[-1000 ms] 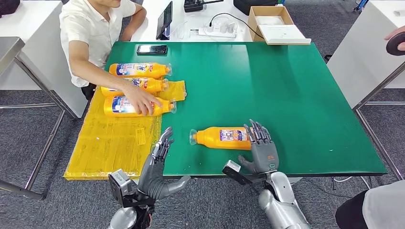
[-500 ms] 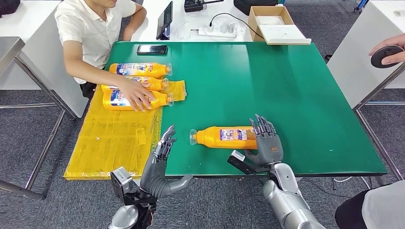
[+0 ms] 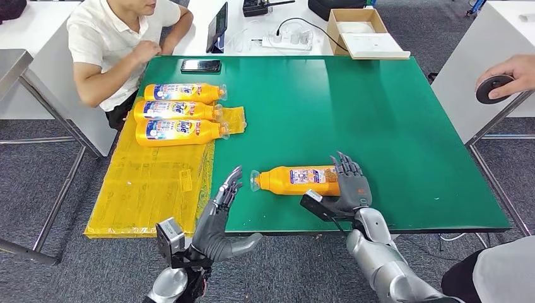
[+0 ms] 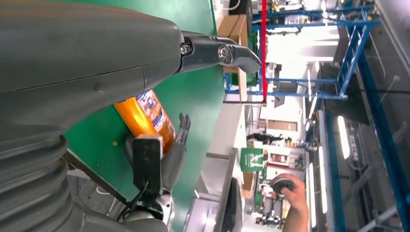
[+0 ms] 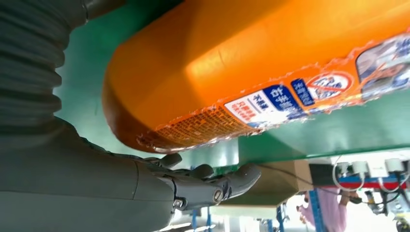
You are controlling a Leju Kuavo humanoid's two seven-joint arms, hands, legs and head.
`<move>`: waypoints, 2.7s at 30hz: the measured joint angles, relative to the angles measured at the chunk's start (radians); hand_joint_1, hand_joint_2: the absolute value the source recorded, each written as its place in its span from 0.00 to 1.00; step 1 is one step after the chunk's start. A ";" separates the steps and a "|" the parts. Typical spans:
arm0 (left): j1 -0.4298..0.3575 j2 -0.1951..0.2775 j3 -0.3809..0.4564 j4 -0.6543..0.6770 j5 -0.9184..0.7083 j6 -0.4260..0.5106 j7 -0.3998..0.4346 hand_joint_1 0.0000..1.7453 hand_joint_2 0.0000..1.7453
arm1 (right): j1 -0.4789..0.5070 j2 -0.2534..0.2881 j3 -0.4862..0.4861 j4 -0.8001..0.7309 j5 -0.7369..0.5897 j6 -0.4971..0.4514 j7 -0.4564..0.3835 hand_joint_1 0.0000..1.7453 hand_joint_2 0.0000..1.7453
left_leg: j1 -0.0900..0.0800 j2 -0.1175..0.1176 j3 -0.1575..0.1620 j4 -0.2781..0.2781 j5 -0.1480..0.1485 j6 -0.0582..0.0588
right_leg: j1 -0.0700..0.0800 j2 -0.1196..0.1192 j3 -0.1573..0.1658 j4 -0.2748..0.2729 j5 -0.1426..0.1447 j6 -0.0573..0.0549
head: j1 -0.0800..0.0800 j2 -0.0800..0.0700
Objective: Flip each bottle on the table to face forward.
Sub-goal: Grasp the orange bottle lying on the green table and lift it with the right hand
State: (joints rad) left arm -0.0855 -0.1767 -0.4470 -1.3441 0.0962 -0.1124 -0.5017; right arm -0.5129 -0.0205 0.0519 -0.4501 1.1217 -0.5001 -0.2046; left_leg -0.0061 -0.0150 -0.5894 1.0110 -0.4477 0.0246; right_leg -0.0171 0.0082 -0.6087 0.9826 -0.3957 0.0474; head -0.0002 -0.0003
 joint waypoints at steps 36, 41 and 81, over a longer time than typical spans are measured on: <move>-0.040 -0.003 -0.020 0.035 0.033 -0.050 -0.006 0.00 1.00 | -0.035 -0.034 0.058 0.060 -0.042 0.235 -0.147 1.00 1.00 | 0.000 0.006 0.015 0.000 -0.001 0.000 | 0.001 0.004 0.013 -0.001 0.000 -0.001 | 0.000 0.000; -0.040 -0.003 -0.019 0.035 0.063 -0.041 0.030 0.00 1.00 | -0.036 -0.035 0.057 0.064 -0.063 0.281 -0.129 1.00 1.00 | 0.000 0.007 0.020 0.000 -0.002 0.000 | 0.001 0.004 0.016 -0.001 0.000 -0.001 | 0.000 0.000; 0.074 -0.044 0.051 0.034 0.210 0.285 0.060 0.00 1.00 | 0.341 0.153 -0.036 -0.398 -0.661 -0.048 -0.427 1.00 1.00 | 0.000 0.002 0.003 0.000 -0.003 0.001 | 0.000 0.003 0.004 -0.001 -0.002 0.002 | 0.000 0.000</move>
State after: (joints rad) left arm -0.0120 -0.2209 -0.3959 -1.3105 0.3065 0.1729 -0.4415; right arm -0.1720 0.1324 0.0161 -0.8486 0.4604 -0.5485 -0.6312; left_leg -0.0056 -0.0127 -0.5860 1.0107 -0.4512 0.0254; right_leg -0.0168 0.0111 -0.6050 0.9818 -0.3981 0.0492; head -0.0004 -0.0003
